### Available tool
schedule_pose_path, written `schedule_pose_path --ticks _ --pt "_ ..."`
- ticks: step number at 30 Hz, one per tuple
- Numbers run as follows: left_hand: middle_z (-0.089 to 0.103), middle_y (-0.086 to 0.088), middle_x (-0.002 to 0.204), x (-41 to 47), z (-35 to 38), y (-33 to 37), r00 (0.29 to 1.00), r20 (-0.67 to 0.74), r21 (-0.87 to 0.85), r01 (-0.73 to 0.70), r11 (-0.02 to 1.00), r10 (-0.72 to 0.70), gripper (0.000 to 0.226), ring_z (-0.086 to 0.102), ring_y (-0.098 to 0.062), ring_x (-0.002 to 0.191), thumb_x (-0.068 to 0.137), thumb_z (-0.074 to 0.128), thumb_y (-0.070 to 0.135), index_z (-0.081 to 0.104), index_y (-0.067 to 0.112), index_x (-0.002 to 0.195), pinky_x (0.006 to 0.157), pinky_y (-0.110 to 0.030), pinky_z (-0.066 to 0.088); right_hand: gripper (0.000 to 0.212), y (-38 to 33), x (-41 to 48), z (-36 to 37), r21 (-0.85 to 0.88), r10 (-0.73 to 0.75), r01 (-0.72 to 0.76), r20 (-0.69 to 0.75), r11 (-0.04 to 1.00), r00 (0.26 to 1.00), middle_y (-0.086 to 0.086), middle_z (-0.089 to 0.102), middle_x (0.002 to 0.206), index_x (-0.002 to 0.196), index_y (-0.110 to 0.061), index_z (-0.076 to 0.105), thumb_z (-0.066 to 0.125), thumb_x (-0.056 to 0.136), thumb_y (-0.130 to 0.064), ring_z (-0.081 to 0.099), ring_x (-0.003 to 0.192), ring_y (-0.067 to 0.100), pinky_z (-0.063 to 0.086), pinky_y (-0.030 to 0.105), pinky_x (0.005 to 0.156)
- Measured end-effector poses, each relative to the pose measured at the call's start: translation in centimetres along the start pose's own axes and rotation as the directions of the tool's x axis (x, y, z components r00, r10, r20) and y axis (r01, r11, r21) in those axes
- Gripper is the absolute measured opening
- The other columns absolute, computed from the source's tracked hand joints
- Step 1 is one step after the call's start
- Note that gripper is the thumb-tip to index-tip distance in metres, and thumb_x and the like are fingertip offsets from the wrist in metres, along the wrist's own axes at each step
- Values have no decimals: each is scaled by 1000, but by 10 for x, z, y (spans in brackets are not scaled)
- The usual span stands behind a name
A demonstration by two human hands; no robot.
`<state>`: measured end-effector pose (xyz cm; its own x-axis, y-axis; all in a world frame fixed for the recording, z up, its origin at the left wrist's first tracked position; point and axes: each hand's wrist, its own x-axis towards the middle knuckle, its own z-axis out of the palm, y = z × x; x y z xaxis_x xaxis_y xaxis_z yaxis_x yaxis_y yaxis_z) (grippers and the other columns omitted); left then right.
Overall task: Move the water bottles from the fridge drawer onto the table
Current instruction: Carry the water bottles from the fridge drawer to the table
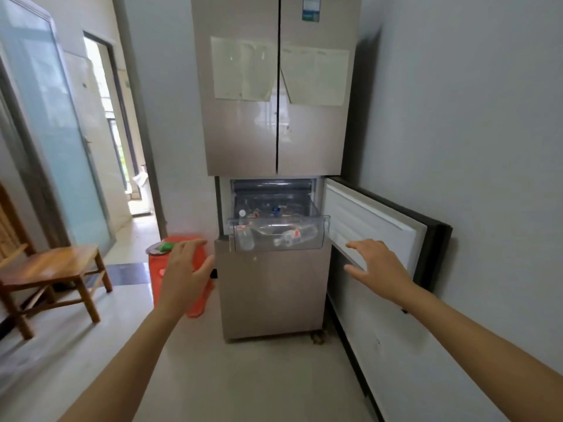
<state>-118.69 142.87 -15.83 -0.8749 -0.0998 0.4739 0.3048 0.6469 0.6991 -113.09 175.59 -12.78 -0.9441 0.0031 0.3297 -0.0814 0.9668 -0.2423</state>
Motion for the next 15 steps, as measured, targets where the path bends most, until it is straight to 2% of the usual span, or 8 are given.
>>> schedule_pose_path --ticks 3,7,10,12,15 --pt "51 -14 125 23 28 -2 1000 6 23 0 1000 0 35 50 -31 111 88 56 21 52 9 121 95 -50 44 52 21 38 17 3 -39 39 37 999 999 3 46 137 137 -18 40 55 90 -36 39 125 20 35 33 104" --pt "53 -13 124 47 62 -24 997 25 105 71 992 -74 35 49 -27 111 88 57 20 54 10 121 94 -43 42 54 42 82 55 24 -72 70 132 997 989 0 44 139 138 -23 38 54 89 -41 37 128 17 32 31 105" --pt "53 -13 127 72 82 -44 995 19 168 96 981 -101 38 48 -26 114 88 56 22 52 12 124 96 -43 41 54 53 124 81 -3 -109 110 150 994 983 -1 43 139 138 -24 37 53 89 -42 38 127 16 32 30 104" --pt "50 -13 133 93 96 -58 995 21 227 86 970 -93 47 45 -28 121 87 52 32 48 11 130 101 -44 37 54 54 158 97 -13 -124 127 151 992 981 -1 44 138 138 -24 37 52 90 -41 39 127 16 32 30 104" --pt "38 -8 146 139 122 -81 997 60 388 15 921 -41 67 31 -29 136 79 36 46 39 15 139 111 -50 26 54 55 211 121 -25 -132 138 164 990 978 0 43 139 140 -24 36 51 91 -41 38 128 17 31 30 104"
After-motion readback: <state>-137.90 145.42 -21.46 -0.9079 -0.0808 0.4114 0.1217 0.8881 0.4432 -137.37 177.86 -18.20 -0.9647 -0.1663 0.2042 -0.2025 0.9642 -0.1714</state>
